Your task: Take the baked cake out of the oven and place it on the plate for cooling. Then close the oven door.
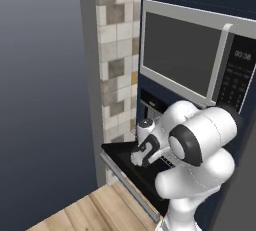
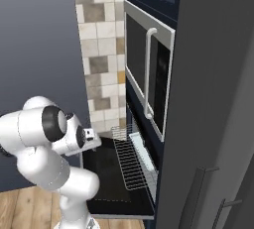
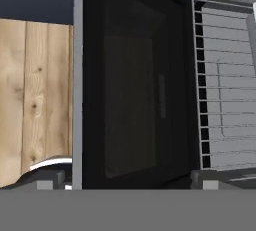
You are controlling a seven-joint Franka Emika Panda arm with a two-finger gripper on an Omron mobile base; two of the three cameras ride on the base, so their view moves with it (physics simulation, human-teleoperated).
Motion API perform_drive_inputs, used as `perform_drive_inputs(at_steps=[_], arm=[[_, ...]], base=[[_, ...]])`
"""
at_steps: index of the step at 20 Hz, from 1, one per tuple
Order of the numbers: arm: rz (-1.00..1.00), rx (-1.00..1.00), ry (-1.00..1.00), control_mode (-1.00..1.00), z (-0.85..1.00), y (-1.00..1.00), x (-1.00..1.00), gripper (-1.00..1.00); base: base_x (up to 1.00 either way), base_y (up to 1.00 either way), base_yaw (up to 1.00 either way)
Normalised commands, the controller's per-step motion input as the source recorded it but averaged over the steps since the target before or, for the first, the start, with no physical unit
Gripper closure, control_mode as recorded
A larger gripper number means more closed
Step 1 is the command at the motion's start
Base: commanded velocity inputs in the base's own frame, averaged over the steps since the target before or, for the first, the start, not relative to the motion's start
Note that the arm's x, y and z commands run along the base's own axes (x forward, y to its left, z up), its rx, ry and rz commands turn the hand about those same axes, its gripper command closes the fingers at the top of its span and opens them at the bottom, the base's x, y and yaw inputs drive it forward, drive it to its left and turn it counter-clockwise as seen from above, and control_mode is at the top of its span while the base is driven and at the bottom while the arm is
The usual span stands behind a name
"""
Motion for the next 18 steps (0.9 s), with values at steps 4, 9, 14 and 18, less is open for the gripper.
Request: perform_drive_inputs(at_steps=[4, 9, 14, 18], arm=[[0.01, 0.00, 0.00, -1.00, -0.53, -0.19, 0.34, -1.00], [0.00, 0.00, 0.00, -1.00, -0.48, -0.21, 0.37, -1.00], [0.00, 0.00, 0.00, -1.00, -0.45, -0.17, 0.37, -1.00], [0.00, 0.00, 0.00, -1.00, -0.45, -0.14, 0.34, -1.00]], base=[[0.00, 0.00, 0.00], [0.00, 0.00, 0.00], [0.00, 0.00, 0.00], [0.00, 0.00, 0.00]])
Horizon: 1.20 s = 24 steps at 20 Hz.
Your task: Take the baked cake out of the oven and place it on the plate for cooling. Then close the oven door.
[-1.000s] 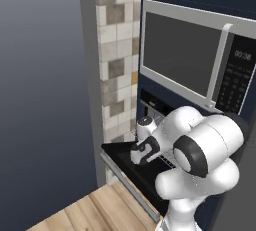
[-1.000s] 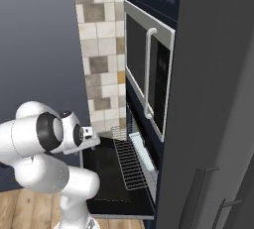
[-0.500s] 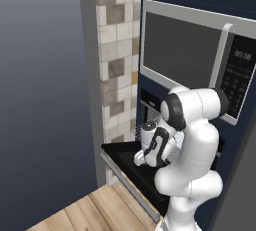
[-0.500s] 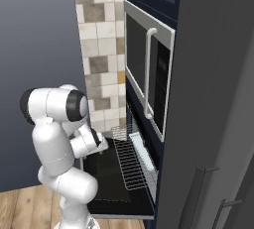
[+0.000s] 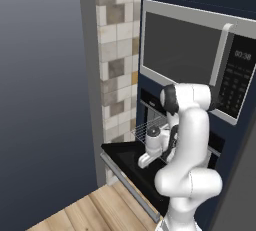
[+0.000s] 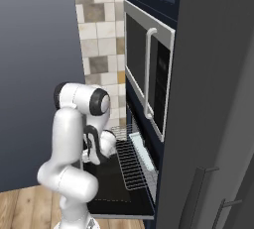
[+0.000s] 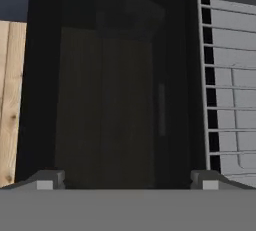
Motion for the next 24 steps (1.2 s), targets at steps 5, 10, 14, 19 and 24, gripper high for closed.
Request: perform_drive_inputs(at_steps=[5, 10, 14, 19, 24], arm=[[0.00, 0.00, 0.00, -1.00, -0.41, -0.15, 0.35, -1.00], [0.00, -0.02, 0.00, -1.00, -0.33, -0.26, 0.38, -1.00], [0.00, -0.03, 0.00, -1.00, -0.31, -0.29, 0.44, -1.00], [0.00, -0.03, 0.00, -1.00, -0.30, -0.26, 0.49, -1.00], [0.00, -0.03, 0.00, -1.00, -0.27, -0.29, 0.53, -1.00]], base=[[0.00, 0.00, 0.00], [0.00, 0.00, 0.00], [0.00, 0.00, 0.00], [0.00, 0.00, 0.00], [0.00, 0.00, 0.00]])
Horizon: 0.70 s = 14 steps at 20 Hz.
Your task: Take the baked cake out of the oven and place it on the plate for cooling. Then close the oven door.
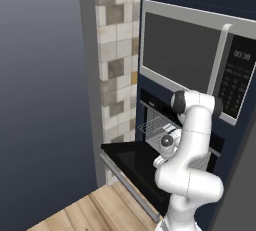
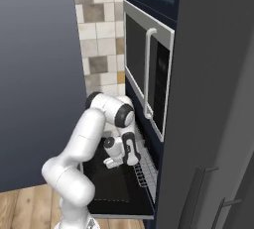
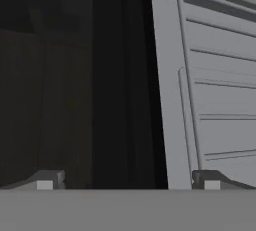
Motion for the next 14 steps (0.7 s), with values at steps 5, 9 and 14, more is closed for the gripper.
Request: perform_drive_inputs(at_steps=[5, 9, 14], arm=[[0.00, -0.03, 0.00, -1.00, -0.14, -0.33, 0.52, -1.00], [0.00, -0.02, -0.04, -1.00, 0.06, -0.09, 0.19, -1.00], [0.01, 0.00, -0.14, -1.00, 0.65, 0.45, -0.38, -1.00]], base=[[0.00, 0.00, 0.00], [0.00, 0.00, 0.00], [0.00, 0.00, 0.00]])
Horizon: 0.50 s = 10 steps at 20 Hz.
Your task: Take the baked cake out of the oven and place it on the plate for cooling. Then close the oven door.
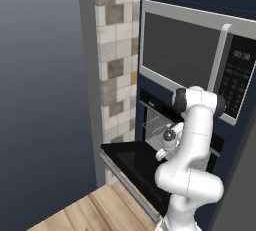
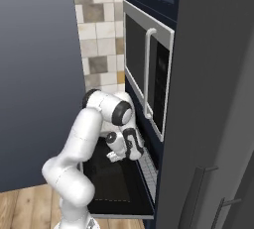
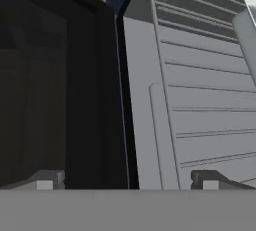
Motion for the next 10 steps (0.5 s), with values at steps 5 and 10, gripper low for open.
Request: perform_drive_inputs(at_steps=[5, 10], arm=[[0.02, 0.00, -0.12, -1.00, 0.91, 0.80, -0.48, -1.00], [0.01, 0.00, -0.10, -1.00, 0.90, 0.92, -0.47, -1.00]], base=[[0.00, 0.00, 0.00], [0.00, 0.00, 0.00]])
